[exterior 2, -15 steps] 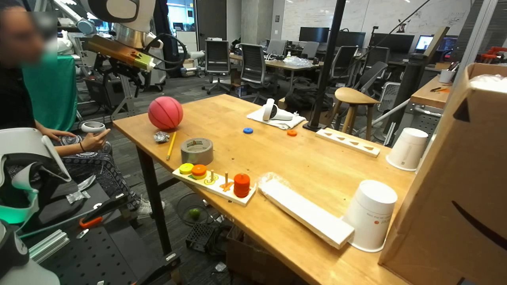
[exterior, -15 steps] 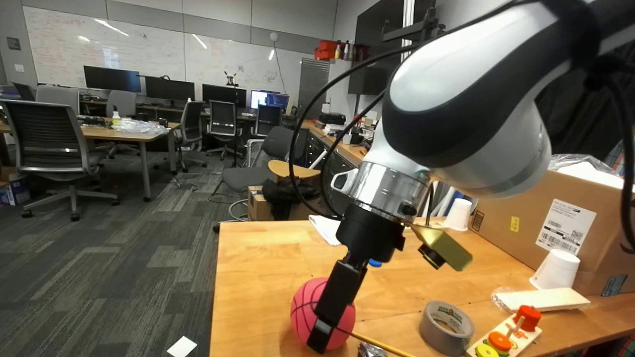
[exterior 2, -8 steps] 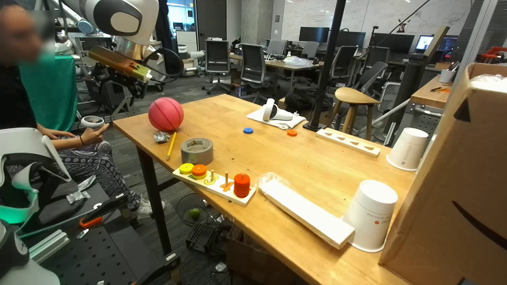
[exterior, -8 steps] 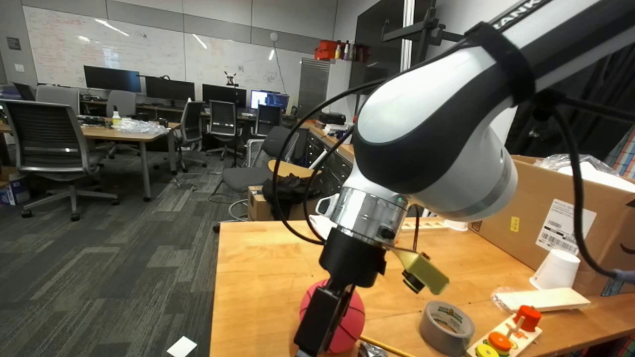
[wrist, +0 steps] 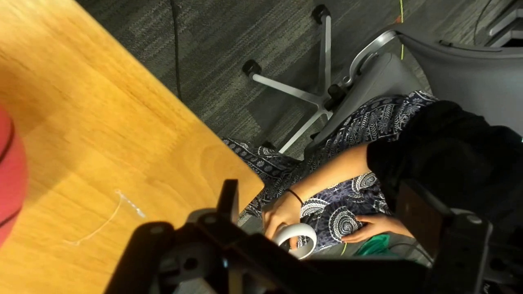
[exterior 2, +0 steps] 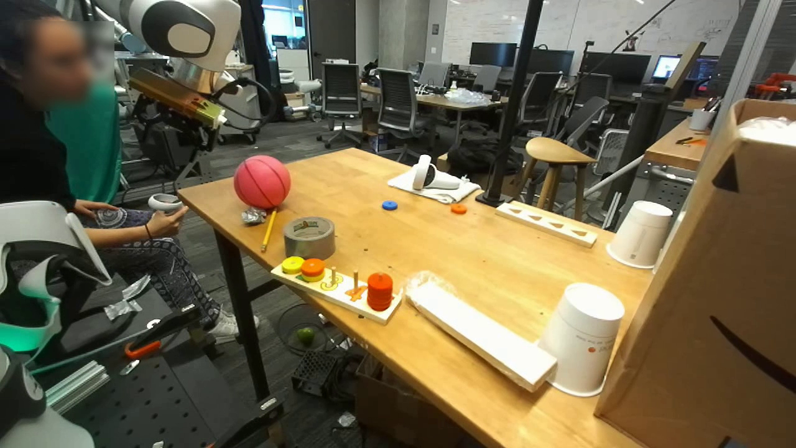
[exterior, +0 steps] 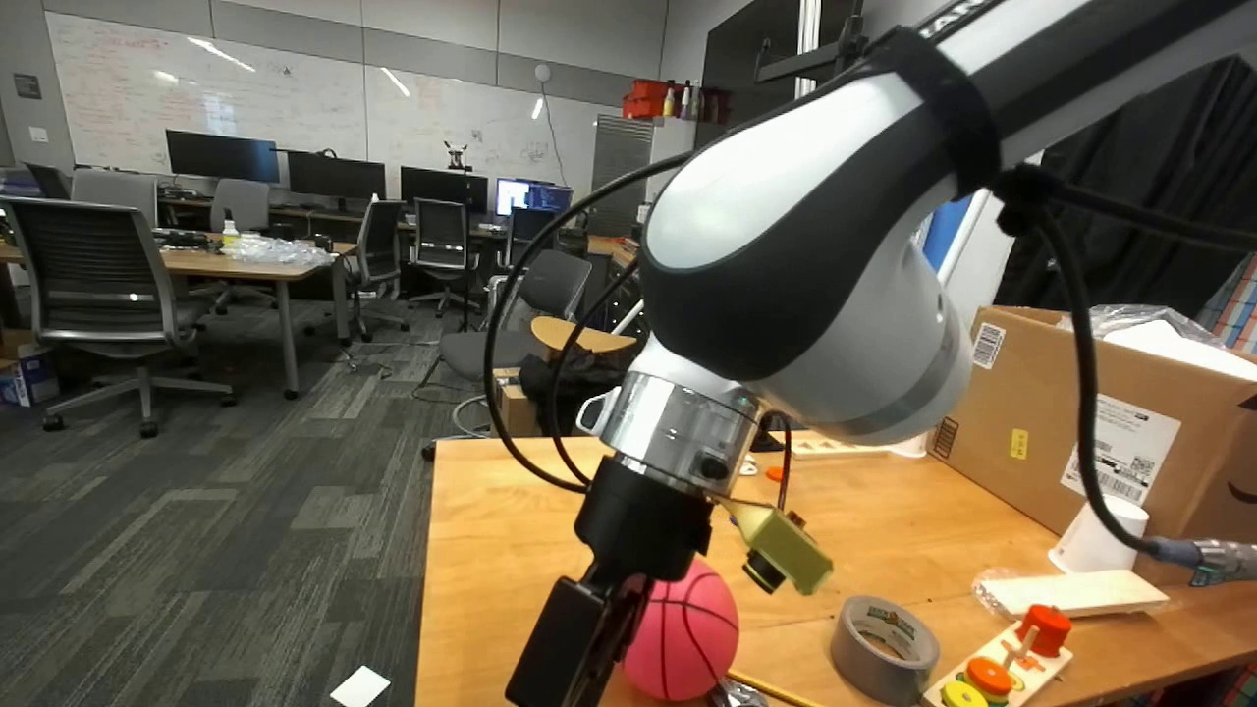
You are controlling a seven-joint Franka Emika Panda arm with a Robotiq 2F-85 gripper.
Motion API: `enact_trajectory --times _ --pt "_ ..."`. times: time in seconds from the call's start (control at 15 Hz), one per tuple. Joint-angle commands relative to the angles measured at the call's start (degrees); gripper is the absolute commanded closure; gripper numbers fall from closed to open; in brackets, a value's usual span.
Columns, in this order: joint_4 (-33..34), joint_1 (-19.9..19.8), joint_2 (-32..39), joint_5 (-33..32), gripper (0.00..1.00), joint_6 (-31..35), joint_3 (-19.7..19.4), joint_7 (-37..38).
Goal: Move the ball to the right
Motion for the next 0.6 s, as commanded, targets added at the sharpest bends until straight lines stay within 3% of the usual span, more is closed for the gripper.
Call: enact_trajectory --times 0.0,0.27,0.4,0.53 --pt "4.1 -0.6 4.4 -2.9 0.00 0.1 -0.4 2.1" --pt "7.1 -2.7 7.8 -8.5 0.00 0.5 -2.2 3.6" --pt "9.7 -4.6 8.4 -14.6 0.00 0.0 -4.5 4.1" --pt "11.9 -6.5 5.9 -25.3 0.00 -4.1 -7.9 3.7"
